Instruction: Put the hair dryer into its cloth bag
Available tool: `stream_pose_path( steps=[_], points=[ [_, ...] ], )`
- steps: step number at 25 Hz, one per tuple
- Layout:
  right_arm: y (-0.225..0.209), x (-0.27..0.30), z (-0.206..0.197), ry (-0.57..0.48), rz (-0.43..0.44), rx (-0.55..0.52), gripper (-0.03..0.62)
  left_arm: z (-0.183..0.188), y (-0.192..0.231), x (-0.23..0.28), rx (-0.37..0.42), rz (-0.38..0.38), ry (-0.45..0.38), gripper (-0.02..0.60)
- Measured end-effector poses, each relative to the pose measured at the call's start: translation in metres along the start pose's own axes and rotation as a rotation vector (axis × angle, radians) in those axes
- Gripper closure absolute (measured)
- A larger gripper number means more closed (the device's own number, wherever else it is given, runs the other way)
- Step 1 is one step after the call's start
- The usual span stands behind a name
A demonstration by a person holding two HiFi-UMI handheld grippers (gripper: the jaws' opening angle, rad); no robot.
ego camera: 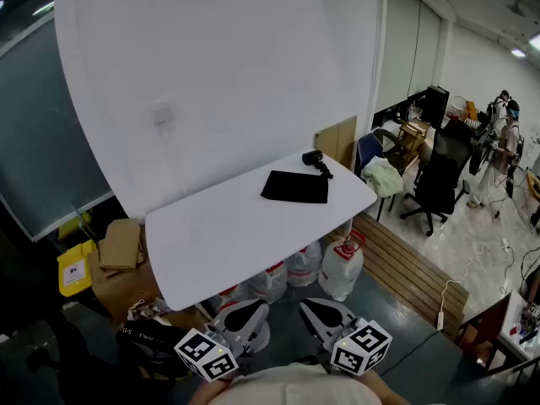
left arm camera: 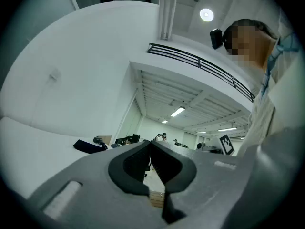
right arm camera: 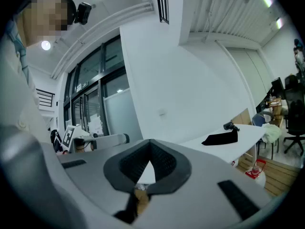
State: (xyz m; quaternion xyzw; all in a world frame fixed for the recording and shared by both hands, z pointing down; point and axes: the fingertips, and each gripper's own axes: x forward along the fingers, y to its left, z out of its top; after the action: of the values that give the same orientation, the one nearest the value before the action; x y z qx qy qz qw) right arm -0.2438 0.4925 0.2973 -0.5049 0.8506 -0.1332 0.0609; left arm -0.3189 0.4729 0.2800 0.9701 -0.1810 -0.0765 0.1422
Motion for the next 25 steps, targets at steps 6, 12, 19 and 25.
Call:
stream_pose_path(
  steps=[6, 12, 19, 25],
  points=[
    [-0.005, 0.005, 0.001, 0.010, 0.003, 0.006, 0.579, 0.000, 0.005, 0.002, -0.013, 0.003, 0.002, 0.571],
    [-0.024, -0.003, 0.001, 0.017, -0.006, 0.022, 0.579, -0.007, 0.000, 0.022, -0.029, -0.013, 0.011, 0.571],
    [-0.057, -0.025, 0.019, -0.031, 0.043, 0.100, 0.576, -0.020, -0.014, 0.067, -0.056, -0.048, 0.038, 0.571],
    [-0.099, -0.042, 0.027, 0.006, 0.034, 0.095, 0.576, -0.026, -0.028, 0.118, -0.065, -0.092, 0.030, 0.571]
  ],
)
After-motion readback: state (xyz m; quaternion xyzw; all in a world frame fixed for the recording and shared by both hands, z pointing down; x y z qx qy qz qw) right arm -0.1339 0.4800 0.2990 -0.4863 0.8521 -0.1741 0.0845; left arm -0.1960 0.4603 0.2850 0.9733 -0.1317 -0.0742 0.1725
